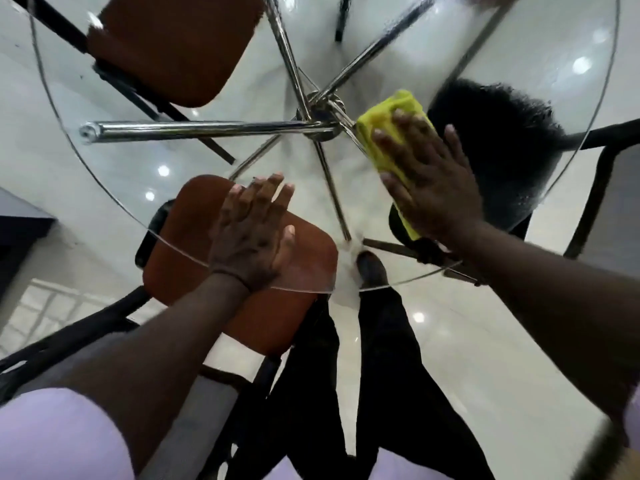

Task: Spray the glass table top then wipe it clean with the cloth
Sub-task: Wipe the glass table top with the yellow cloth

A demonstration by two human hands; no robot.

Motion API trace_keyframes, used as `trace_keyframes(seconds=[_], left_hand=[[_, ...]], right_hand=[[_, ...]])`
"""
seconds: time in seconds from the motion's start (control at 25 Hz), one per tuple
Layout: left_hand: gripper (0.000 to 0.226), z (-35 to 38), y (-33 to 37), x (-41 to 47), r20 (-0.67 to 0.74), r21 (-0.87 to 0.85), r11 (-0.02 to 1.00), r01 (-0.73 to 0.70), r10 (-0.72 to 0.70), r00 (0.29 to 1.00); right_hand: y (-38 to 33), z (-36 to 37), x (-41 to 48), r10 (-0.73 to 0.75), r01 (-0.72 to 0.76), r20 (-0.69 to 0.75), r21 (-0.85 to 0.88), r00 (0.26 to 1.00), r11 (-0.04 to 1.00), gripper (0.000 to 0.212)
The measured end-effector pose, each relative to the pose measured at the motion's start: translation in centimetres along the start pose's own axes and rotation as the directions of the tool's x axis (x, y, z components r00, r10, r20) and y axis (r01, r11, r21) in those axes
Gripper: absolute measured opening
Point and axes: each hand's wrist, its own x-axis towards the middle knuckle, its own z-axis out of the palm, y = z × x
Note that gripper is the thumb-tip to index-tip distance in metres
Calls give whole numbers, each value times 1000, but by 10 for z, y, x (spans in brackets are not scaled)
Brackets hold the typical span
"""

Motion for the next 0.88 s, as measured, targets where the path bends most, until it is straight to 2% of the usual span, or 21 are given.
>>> trace_keyframes(seconds=[0.04,0.08,0.12,0.16,0.2,0.24,0.28,0.32,0.4,0.44,0.48,0.52,0.56,0.6,0.64,0.68,0.72,0.76,0.8,0.84,0.88], left_hand=[[68,1,1,-2,-8,-5,1000,1,-1,1000],[69,-1,2,-2,0,-9,1000,-12,12,1000],[68,-4,1,-1,11,-17,1000,-18,18,1000],[67,-5,-2,-1,15,-49,999,-18,19,1000],[65,-7,-4,-1,-5,-111,994,-10,9,1000],[63,-9,-4,-3,-49,-202,979,5,-15,999],[61,-10,-4,-4,-95,-290,957,9,-38,995],[59,-10,-4,-5,-130,-343,939,-12,-35,991],[57,-13,2,3,-157,-307,949,-71,23,987],[58,-13,9,14,-157,-246,965,-89,51,986],[57,-11,18,28,-159,-196,975,-101,70,985],[55,-8,30,43,-167,-177,978,-110,80,983],[53,-4,44,58,-185,-176,977,-119,86,979],[51,-2,59,70,-205,-180,975,-130,92,974],[49,-1,74,78,-215,-175,973,-150,111,970],[48,2,85,82,-205,-152,972,-178,145,968],[48,6,90,82,-188,-126,972,-199,174,967],[48,10,91,83,-177,-107,974,-198,177,968],[49,13,88,84,-169,-88,980,-177,161,972],[50,14,86,85,-153,-72,985,-155,143,978],[51,16,85,88,-129,-55,988,-142,134,983]], right_hand=[[-10,2,-13,295,-291,-62,66,954,955,63],[-35,5,-28,501,-486,-90,145,861,862,66],[-65,7,-42,588,-565,-104,185,802,804,67],[-96,9,-57,558,-534,-105,191,823,823,67],[-124,14,-72,410,-390,-105,169,906,905,65],[-142,17,-87,197,-181,-108,140,975,973,63],[-146,18,-97,-42,53,-90,124,995,991,61],[-130,16,-100,-244,253,-85,112,966,961,59],[-74,10,-99,-405,408,-57,61,912,911,57],[-41,11,-97,-345,347,-59,32,937,937,59],[-16,11,-98,-157,161,-81,34,984,986,61],[-2,12,-102,145,-139,-120,59,982,989,64],[1,13,-105,429,-413,-147,126,891,902,65],[-5,12,-104,573,-551,-152,165,806,818,66],[-11,10,-103,522,-506,-139,135,842,852,66],[-11,6,-102,297,-287,-97,104,950,952,65],[6,1,-97,-39,42,-49,57,998,998,64],[37,-6,-84,-278,278,-2,5,961,961,62],[66,-9,-71,-305,305,5,-24,952,952,62],[90,-5,-62,-152,150,-41,-33,988,988,64],[101,-1,-57,176,-172,-101,42,979,984,65]])
